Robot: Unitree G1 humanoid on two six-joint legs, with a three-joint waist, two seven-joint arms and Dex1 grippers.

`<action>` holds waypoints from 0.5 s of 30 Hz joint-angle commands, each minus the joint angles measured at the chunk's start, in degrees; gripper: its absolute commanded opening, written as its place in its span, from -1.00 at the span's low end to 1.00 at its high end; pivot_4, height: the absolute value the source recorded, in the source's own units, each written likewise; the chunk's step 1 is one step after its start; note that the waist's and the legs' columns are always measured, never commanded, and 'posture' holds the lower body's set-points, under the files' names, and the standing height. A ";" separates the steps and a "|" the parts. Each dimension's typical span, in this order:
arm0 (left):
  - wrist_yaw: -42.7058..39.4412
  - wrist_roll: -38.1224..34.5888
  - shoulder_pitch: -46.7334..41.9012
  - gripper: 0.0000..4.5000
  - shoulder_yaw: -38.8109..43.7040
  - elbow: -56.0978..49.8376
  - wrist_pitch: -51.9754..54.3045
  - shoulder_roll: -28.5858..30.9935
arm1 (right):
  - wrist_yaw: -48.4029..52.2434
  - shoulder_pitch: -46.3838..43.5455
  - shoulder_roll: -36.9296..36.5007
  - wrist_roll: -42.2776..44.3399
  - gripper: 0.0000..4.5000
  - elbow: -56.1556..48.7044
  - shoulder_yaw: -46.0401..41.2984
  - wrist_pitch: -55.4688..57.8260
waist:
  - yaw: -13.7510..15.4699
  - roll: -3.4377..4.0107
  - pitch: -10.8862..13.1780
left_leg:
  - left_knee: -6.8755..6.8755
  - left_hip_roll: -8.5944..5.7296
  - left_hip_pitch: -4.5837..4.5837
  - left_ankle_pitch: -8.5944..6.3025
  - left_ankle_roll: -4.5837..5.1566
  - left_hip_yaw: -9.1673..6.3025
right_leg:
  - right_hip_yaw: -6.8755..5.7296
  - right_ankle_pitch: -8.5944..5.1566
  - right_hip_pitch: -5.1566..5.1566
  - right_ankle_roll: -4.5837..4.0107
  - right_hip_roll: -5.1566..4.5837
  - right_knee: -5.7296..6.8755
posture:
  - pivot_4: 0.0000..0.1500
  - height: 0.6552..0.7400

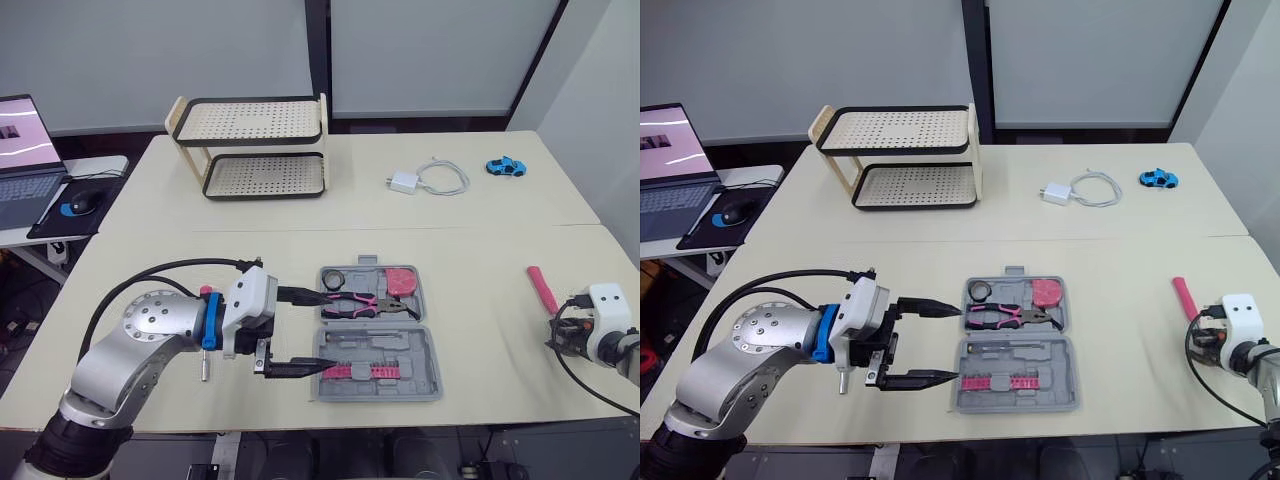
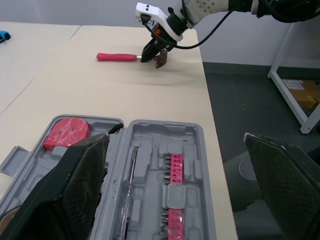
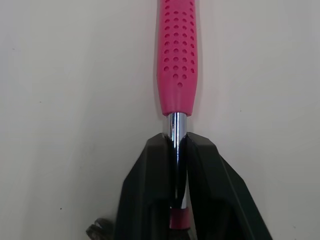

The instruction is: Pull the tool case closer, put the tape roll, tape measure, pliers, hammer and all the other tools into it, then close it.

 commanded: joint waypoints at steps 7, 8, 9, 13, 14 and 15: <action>0.69 0.48 -0.81 1.00 0.88 -0.02 -0.32 0.64 | 0.61 7.93 -1.50 4.20 -0.96 -20.78 -3.61 7.05 | 0.06 0.04 0.01 | -0.01 -0.01 -0.02 0.00 0.00 -0.02 | 0.02 0.00 -0.02 0.00 0.00 0.00 | 1.00 1.00; 0.59 0.61 -0.75 1.00 1.06 0.09 -0.36 0.87 | -0.04 8.95 -1.02 5.42 -0.96 -25.87 -3.87 10.42 | 0.02 0.10 0.02 | -0.01 -0.01 -0.03 0.00 0.00 -0.02 | 0.02 0.00 -0.04 0.00 0.00 0.00 | 1.00 1.00; 0.46 0.82 -0.70 1.00 1.14 0.19 -0.51 1.09 | -0.78 9.92 -0.52 6.28 -0.96 -30.50 -3.74 13.73 | -0.06 0.14 0.03 | -0.02 0.01 -0.03 -0.01 0.01 -0.03 | 0.02 0.00 -0.06 0.01 0.01 0.02 | 1.00 1.00; 0.12 1.27 -0.53 1.00 1.03 0.33 -1.08 1.35 | -6.70 10.88 3.99 7.73 -0.96 -43.29 -1.84 22.94 | -0.13 0.13 0.04 | -0.04 0.07 -0.02 -0.01 0.02 -0.09 | 0.01 0.00 -0.05 0.00 0.09 0.04 | 1.00 1.00; 0.08 1.36 -0.50 1.00 0.89 0.22 -1.18 1.33 | -8.38 10.58 5.48 7.50 -0.96 -45.36 -0.91 24.28 | -0.01 0.13 0.04 | -0.04 0.07 -0.02 -0.01 0.01 -0.12 | -0.02 0.00 -0.05 0.00 0.09 0.03 | 1.00 1.00; 0.04 1.43 -0.50 1.00 0.80 0.16 -1.23 1.31 | -9.42 10.30 6.44 7.22 -0.96 -46.55 -0.38 25.25 | 0.02 0.13 0.04 | -0.04 0.06 -0.03 -0.01 0.01 -0.13 | -0.02 0.00 -0.05 0.01 0.09 0.02 | 1.00 1.00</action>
